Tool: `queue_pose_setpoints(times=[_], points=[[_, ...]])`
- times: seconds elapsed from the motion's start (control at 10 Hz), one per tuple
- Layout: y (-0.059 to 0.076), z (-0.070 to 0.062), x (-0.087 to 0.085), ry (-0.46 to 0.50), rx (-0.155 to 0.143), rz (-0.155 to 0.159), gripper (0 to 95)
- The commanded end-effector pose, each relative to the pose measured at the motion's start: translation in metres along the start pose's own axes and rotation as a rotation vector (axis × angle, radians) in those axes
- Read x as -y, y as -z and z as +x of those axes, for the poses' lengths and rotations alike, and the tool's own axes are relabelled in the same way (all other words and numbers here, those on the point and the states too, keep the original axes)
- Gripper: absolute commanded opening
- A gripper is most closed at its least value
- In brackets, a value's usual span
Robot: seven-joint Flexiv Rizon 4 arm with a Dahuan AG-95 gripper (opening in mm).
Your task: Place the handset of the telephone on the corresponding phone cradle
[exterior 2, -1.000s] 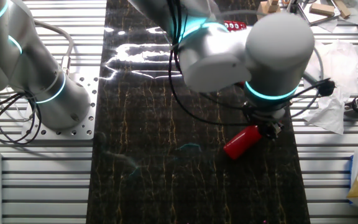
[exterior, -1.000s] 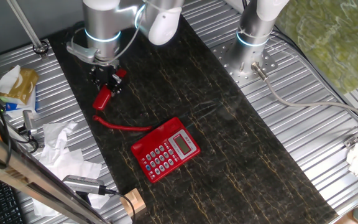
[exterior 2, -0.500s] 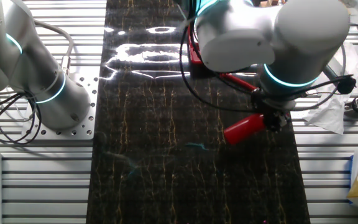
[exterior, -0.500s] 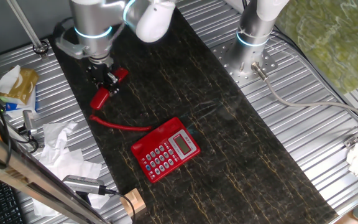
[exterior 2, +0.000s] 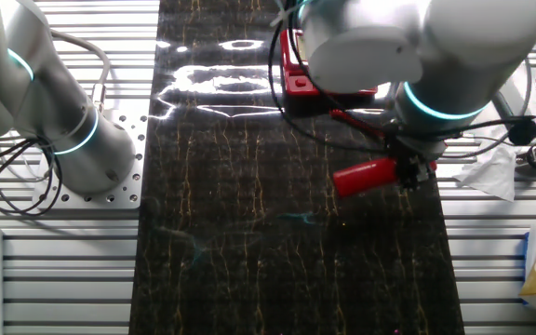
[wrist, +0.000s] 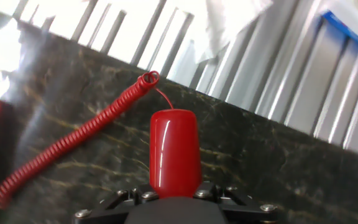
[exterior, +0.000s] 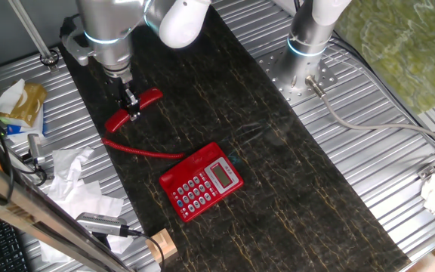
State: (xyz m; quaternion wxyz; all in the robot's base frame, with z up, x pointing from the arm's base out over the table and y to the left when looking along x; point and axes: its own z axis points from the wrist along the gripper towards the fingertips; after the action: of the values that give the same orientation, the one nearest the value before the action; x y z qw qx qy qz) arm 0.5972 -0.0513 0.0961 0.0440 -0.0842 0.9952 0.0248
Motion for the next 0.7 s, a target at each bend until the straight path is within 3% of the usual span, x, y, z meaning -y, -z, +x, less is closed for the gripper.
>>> queue_pose_setpoints(times=[0.1, 0.4, 0.7], points=[[0.007, -0.002, -0.016, -0.159, -0.006, -0.009, 0.0], [0.008, -0.002, -0.035, -0.209, -0.01, 0.013, 0.0], [0.012, -0.002, -0.048, -0.235, -0.019, 0.013, 0.0]])
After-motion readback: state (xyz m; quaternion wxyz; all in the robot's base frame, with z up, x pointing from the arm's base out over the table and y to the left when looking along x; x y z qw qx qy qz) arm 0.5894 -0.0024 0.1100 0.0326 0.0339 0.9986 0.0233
